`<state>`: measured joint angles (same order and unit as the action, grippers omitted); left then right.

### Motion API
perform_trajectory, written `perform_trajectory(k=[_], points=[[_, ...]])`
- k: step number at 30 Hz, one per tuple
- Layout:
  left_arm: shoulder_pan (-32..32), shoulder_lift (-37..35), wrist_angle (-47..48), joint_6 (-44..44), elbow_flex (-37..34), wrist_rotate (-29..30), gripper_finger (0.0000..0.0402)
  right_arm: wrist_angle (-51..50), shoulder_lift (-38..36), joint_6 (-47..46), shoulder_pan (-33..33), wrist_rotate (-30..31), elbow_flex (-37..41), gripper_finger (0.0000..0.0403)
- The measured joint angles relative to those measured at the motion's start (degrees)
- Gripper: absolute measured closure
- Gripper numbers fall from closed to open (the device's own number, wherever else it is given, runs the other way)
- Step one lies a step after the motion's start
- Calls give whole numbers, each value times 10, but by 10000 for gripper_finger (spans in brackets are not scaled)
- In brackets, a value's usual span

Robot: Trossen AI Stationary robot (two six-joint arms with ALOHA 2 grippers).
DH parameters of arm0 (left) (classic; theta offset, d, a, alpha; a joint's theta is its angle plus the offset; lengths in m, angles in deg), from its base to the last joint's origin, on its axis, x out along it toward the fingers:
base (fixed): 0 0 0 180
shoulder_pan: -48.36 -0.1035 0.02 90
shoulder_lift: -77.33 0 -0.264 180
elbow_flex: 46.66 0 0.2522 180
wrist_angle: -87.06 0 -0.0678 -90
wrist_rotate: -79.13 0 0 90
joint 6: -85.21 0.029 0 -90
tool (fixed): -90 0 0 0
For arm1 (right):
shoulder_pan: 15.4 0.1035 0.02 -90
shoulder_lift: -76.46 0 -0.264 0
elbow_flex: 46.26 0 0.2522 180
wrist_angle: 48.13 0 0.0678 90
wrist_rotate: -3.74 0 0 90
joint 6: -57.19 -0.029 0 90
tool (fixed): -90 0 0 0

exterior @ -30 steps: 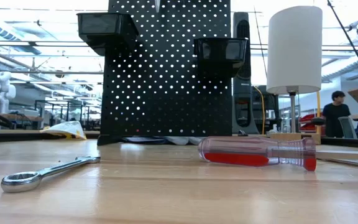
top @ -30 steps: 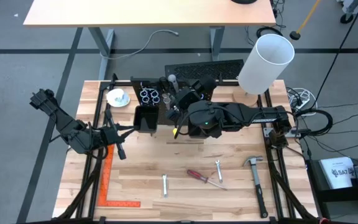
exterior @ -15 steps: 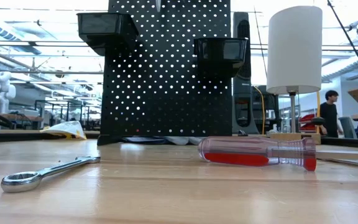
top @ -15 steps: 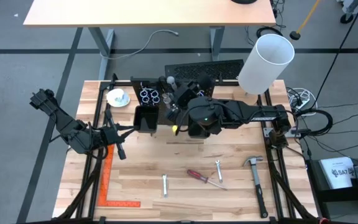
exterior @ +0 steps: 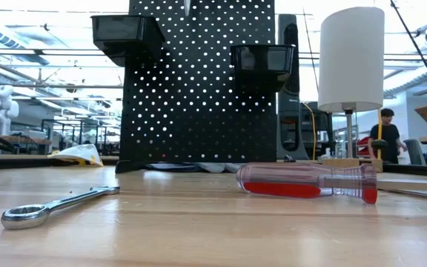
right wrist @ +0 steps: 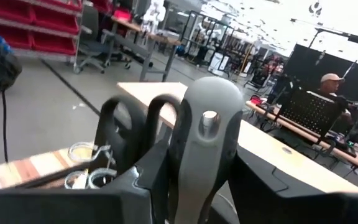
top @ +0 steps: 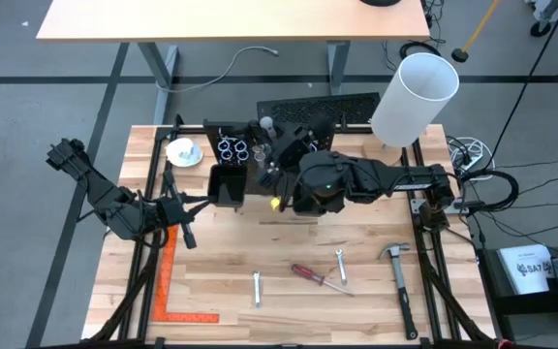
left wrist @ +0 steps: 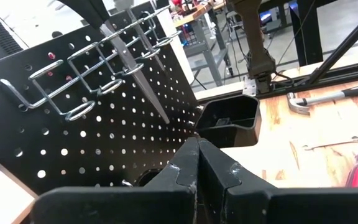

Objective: Hang tools onto peg board
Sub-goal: Remove the gray screwdriver from the black peg board

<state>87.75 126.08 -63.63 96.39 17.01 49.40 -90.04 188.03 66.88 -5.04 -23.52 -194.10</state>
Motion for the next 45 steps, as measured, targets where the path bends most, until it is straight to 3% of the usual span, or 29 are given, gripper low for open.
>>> perform_trajectory(k=[8, 24, 40, 45], points=[[0, 0, 0, 0, 0, 0, 393, 66, -6, 51, 10, 32, 0, 278], [0, 0, 0, 0, 0, 0, 393, 216, -6, 182, 24, 34, 0, 278], [0, 0, 0, 0, 0, 0, 393, 423, -7, 461, 88, 36, -1, 278], [0, 0, 0, 0, 0, 0, 393, 425, -9, 529, 130, 106, -1, 278]])
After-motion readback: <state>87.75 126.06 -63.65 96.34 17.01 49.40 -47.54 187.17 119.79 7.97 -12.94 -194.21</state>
